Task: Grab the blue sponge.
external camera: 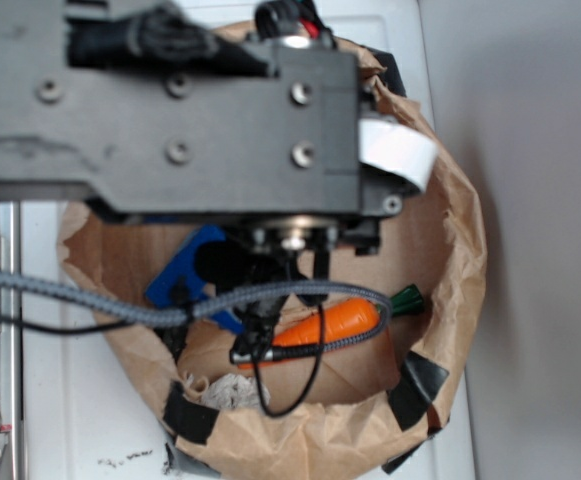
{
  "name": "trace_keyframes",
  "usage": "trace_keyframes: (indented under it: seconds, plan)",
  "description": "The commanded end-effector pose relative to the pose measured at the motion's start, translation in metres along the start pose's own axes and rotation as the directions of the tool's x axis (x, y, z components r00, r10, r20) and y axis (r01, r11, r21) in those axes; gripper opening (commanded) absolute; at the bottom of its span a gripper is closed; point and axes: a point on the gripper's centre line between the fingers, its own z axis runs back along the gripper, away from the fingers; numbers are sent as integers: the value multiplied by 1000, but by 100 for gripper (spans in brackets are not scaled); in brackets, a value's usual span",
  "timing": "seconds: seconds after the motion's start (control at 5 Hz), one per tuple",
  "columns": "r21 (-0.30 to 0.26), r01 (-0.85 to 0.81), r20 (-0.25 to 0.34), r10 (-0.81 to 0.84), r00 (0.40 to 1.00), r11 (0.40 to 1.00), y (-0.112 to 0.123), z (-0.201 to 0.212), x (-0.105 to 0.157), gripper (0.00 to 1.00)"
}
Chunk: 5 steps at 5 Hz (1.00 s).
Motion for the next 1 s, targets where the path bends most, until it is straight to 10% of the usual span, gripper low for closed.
trace_keyframes:
  seconds: [0.0,0.8]
  plan:
    - [3,-11,60,11,998,1000,6,14,6,100]
    - [-90,118,-22,-120,992,989,56,-101,6,100]
